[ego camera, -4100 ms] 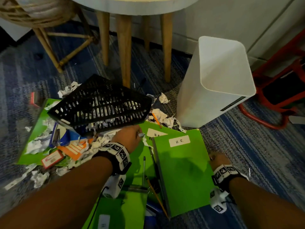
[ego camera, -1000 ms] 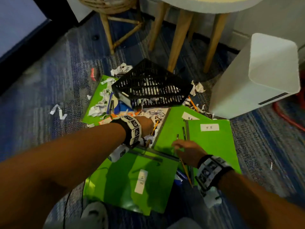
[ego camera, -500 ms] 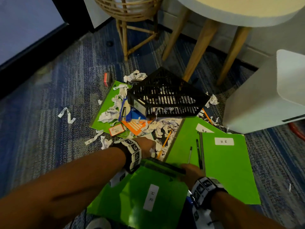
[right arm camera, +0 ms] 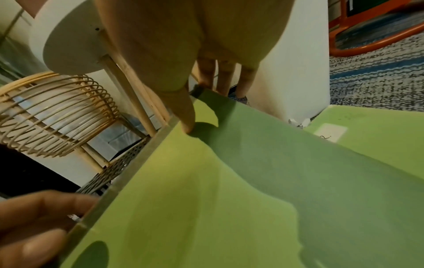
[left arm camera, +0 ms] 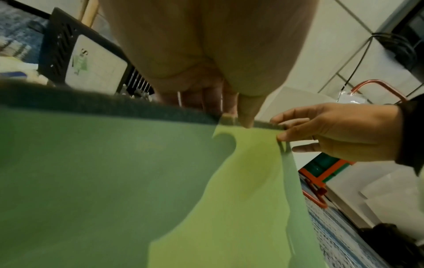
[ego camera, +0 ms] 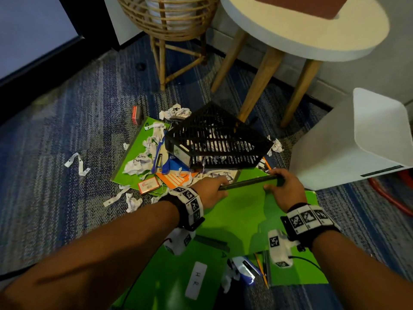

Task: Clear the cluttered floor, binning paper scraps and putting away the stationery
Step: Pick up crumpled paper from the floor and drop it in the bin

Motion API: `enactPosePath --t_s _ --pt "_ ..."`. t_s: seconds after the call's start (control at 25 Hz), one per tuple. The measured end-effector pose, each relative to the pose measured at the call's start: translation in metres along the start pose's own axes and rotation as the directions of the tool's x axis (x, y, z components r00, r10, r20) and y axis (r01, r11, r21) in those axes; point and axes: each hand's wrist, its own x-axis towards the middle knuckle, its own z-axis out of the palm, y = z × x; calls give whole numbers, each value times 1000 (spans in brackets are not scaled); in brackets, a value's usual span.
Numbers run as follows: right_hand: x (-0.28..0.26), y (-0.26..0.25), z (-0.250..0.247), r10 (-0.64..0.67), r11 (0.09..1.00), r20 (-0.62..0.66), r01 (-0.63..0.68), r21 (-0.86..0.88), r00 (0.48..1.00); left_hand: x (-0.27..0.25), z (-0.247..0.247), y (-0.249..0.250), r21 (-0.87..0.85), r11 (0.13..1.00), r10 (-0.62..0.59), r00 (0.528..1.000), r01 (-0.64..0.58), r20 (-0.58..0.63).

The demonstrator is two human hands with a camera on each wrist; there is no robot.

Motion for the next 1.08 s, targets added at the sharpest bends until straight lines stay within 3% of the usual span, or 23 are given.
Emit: enactPosePath --t_s 0.08,0.16,0.24,0.32,0.44,0.56,0.64,0.72,0.92,1.08 --pt "11 -3 6 -26 995 -79 19 -94 997 2 -7 2 41 998 51 995 -48 -84" --pt "15 -13 19 -65 991 -76 56 -120 995 4 -19 -2 157 984 121 964 -85 -235" --pt "14 -25 41 -128 981 49 134 -142 991 3 -34 -10 235 970 144 915 -56 -377" --pt "14 -39 67 -193 953 184 229 -196 964 1 -47 -22 282 958 81 886 58 -457" --pt "19 -59 102 -201 896 340 313 -316 919 -3 -57 -38 263 923 -157 899 282 -409" --pt "24 -75 125 -150 859 318 282 -426 936 -1 -56 -47 212 908 -287 905 362 -314" --pt "26 -81 136 -123 840 261 240 -486 958 -1 -51 -50 223 905 -289 909 361 -300" --pt "31 -80 142 -30 803 287 194 -563 957 -1 -49 -49 230 909 -279 917 348 -285" --pt "41 -86 142 5 700 406 286 -654 914 -4 -53 -42 222 915 -273 922 336 -273" --pt "55 -97 147 96 718 463 261 -646 881 -6 -49 -44 218 919 -270 926 330 -262"
